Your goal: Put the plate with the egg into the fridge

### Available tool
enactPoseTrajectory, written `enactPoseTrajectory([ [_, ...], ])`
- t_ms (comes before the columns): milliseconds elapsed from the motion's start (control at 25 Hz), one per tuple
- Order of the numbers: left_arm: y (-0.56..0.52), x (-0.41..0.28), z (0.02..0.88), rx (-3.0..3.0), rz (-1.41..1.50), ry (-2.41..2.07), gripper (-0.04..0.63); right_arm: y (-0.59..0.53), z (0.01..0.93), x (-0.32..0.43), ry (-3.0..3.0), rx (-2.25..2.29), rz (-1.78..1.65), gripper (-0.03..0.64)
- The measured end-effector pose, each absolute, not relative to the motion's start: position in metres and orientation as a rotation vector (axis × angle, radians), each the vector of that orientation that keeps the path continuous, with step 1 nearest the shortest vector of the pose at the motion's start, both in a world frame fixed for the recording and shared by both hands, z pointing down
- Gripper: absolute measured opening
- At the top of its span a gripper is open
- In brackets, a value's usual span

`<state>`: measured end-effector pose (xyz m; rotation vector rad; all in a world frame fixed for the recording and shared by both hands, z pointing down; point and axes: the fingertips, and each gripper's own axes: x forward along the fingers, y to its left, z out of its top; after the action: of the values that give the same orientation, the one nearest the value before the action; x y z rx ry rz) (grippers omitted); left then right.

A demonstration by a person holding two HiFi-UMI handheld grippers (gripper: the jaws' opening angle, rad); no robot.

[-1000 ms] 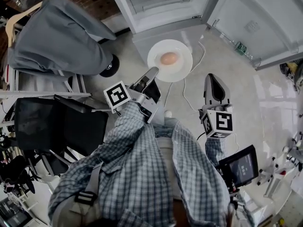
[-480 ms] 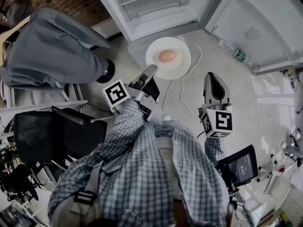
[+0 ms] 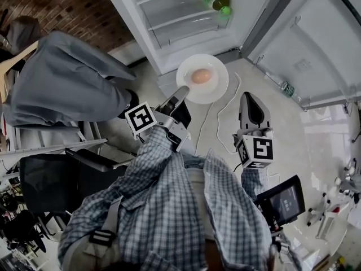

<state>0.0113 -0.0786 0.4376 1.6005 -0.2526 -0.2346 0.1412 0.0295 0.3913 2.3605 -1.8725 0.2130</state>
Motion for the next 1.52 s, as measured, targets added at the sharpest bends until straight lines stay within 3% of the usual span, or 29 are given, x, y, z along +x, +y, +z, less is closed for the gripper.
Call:
enactPoseTrajectory([
  [960, -0.158, 0.013, 0.450, 1.588, -0.204, -0.238, 0.018, -0.069, 0.403, 0.124, -1.898, 2.283, 0.253, 0.008],
  [1520, -0.206, 0.049, 0.444, 1.593, -0.316, -0.339, 0.018, -0.134, 0.390, 0.174, -2.038, 2.143, 0.173, 0.008],
])
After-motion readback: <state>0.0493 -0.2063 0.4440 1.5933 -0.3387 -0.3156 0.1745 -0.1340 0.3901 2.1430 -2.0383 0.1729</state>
